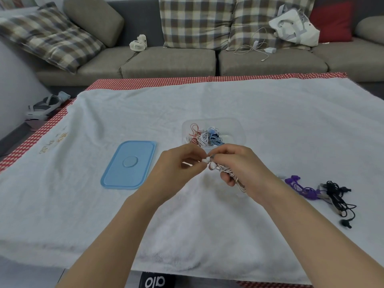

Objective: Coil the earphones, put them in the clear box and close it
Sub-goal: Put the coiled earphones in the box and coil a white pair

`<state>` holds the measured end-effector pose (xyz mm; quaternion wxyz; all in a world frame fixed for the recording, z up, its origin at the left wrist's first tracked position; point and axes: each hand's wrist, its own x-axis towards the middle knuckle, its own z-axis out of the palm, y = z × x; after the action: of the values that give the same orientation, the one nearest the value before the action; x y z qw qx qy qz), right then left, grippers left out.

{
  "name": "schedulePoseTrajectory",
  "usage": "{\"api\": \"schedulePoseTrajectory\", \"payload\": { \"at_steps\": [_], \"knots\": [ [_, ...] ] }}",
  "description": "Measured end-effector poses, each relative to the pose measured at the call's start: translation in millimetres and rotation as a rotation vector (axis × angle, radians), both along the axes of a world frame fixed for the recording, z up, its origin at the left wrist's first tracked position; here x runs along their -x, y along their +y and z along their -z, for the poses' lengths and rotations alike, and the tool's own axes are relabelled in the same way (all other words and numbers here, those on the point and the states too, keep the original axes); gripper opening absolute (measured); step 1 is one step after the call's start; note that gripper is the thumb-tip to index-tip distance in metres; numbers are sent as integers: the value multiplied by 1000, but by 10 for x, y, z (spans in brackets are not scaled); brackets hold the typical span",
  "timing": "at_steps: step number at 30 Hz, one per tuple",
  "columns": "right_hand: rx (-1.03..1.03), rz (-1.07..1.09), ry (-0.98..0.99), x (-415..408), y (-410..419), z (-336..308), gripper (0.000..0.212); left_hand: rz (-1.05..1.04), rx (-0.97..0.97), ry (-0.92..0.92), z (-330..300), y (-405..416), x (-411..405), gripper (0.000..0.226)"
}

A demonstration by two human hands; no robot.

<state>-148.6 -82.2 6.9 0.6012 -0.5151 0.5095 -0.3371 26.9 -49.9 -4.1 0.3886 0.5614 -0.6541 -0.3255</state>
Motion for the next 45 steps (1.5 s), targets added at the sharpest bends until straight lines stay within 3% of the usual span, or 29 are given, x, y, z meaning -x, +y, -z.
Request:
{"api": "schedulePoseTrajectory", "payload": {
  "at_steps": [13, 16, 30, 32, 34, 36, 39, 41, 45],
  "knots": [
    [-240, -155, -224, 134, -38, -78, 10, 141, -167, 361, -127, 29, -37, 6],
    [-272, -162, -278, 133, -31, -78, 8, 156, -194, 423, -129, 26, -37, 20],
    [-340, -166, -424, 75, 3, -118, 10, 134, -222, 530, -123, 0, -42, 10],
    [-357, -126, -435, 47, 5, -111, 11, 56, -239, 556, -86, -36, -84, 11],
    [-359, -64, -447, 18, -9, -83, 16, -163, -191, 421, 1, -113, -172, 13],
    [-335, -24, -443, -15, -18, -54, 17, -406, -119, 41, 151, -190, -321, 15],
    [-328, 33, -437, -67, -23, -9, 18, -489, -150, -373, 386, -237, -514, 26],
    [-330, 46, -439, -103, -21, 12, 21, -437, -156, -469, 488, -264, -555, 32],
    [-324, 58, -427, -152, -29, 29, 24, -461, -135, -489, 531, -329, -560, 33]
  ]
}}
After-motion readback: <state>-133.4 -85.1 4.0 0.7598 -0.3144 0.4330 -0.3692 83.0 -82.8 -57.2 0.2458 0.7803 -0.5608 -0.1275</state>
